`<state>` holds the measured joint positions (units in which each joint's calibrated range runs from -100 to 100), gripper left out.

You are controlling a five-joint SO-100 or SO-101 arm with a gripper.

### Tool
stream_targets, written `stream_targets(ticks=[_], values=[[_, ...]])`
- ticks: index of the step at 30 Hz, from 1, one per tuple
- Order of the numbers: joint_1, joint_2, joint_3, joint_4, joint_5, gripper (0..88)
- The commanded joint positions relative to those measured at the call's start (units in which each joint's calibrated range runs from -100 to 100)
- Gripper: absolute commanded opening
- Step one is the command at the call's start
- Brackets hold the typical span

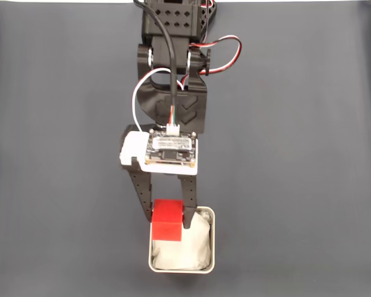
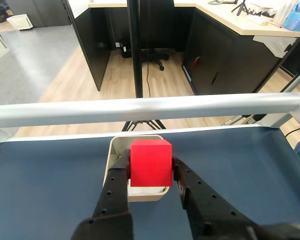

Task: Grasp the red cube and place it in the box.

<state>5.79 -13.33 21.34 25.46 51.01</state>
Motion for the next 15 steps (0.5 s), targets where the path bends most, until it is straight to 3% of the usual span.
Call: stream_targets(ticks=[1,15], values=[[-0.9,-0.4,-0.2,-1.9,0.4,8.9],[-1.8,2.4,0.7,-4.9,0.0,8.8]])
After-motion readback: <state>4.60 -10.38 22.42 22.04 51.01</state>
